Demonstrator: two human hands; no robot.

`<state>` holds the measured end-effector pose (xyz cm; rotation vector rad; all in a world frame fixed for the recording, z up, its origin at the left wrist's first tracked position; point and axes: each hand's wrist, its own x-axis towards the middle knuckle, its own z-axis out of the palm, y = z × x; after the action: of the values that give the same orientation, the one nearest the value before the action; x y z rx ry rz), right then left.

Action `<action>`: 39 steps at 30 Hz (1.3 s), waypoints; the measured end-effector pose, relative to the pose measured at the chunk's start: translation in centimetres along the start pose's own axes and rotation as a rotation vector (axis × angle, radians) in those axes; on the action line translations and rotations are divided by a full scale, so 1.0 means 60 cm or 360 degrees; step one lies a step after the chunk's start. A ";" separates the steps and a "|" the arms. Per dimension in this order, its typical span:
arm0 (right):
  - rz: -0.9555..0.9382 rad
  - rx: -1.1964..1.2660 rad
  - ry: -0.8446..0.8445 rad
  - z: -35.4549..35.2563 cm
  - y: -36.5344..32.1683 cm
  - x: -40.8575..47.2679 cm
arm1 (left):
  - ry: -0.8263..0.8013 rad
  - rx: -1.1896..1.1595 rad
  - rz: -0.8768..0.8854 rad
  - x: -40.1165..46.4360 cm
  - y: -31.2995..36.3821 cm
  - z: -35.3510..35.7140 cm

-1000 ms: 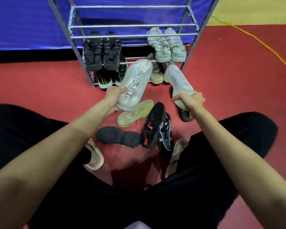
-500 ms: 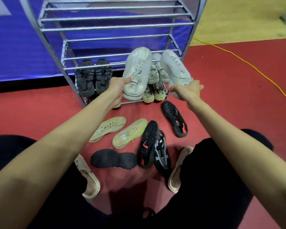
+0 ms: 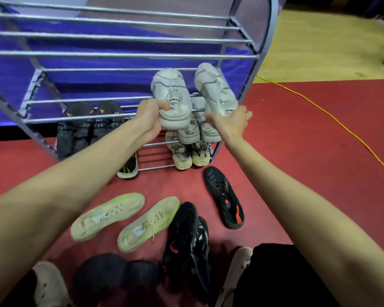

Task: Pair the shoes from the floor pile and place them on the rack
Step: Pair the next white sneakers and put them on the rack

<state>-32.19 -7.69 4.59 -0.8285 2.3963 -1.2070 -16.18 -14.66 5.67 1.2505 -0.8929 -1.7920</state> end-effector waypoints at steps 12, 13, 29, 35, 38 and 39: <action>-0.0115 -0.0084 0.0170 0.048 -0.003 0.101 | 0.0020 0.0014 0.0091 0.075 0.008 0.014; -0.0141 -0.0095 0.0172 0.051 -0.004 0.105 | 0.0008 0.0028 0.0096 0.079 0.008 0.015; -0.0441 -0.0145 -0.0019 0.068 0.034 0.118 | -0.0072 0.0005 0.0078 0.114 0.006 0.070; -0.0812 -0.0263 0.0050 0.041 0.081 0.105 | -0.0058 0.0117 0.0035 0.126 0.000 0.079; -0.0882 -0.0265 0.0062 0.037 0.090 0.105 | -0.0064 0.0150 0.0021 0.120 -0.002 0.090; -0.0895 -0.0277 0.0084 0.037 0.091 0.106 | -0.0063 0.0175 0.0014 0.116 -0.001 0.092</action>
<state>-37.86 -10.51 -1.35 -1.6225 2.4122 -1.2197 -23.05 -20.10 4.17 1.2813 -1.0295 -1.7871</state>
